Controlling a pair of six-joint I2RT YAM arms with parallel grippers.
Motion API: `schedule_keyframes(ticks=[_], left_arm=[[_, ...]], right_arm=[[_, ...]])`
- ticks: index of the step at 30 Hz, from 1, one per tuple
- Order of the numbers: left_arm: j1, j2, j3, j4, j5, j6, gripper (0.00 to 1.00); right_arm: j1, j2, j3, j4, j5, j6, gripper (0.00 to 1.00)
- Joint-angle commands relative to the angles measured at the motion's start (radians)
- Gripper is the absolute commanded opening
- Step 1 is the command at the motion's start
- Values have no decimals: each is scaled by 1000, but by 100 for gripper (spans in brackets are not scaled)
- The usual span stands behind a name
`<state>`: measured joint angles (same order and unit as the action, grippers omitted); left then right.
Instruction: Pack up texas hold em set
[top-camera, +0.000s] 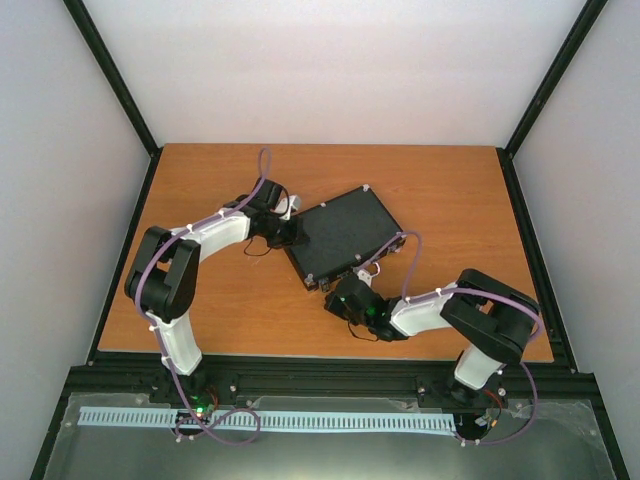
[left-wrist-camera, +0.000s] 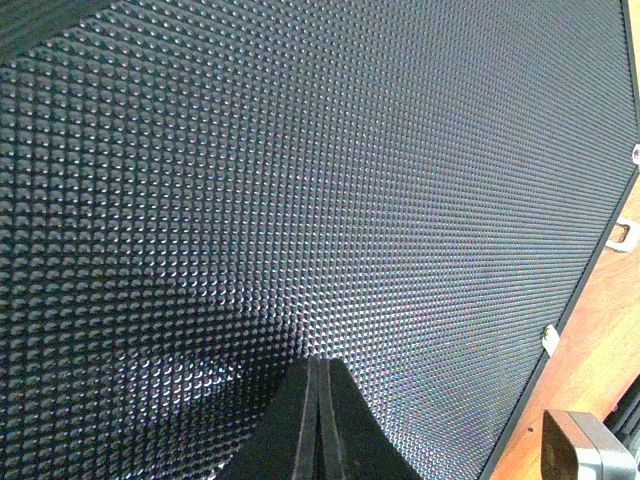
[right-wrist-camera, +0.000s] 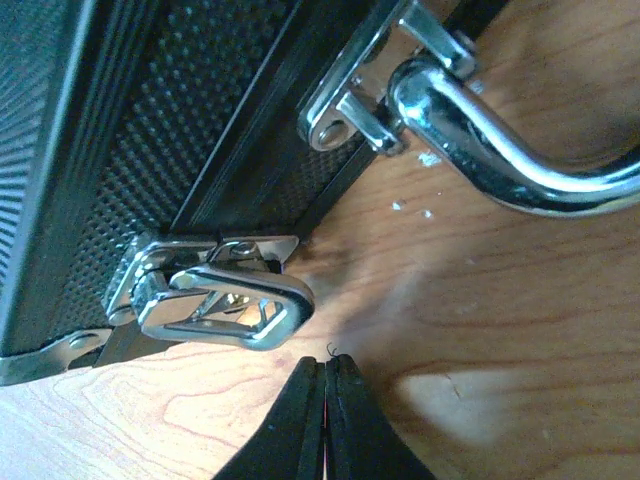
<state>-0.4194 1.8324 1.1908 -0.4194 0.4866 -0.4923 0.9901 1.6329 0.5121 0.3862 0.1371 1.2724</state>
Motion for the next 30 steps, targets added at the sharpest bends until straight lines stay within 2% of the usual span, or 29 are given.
schedule_keyframes(ticks=[1,7,14,30], left_arm=[[-16,92,-98,-148,-112,21,1],[-16,107,-115,-137,-105,13,1],[-16,129,-109,-127,-100,3,1],[-16,137,-125,-124,-95,7,1]], right_arm=[[-10,25,8,56,25,2,3],[-8,-28,-39,104,10,-19,3],[-8,-100,-58,77,33,-66,3],[-22,58,3,142,42,-45,3]])
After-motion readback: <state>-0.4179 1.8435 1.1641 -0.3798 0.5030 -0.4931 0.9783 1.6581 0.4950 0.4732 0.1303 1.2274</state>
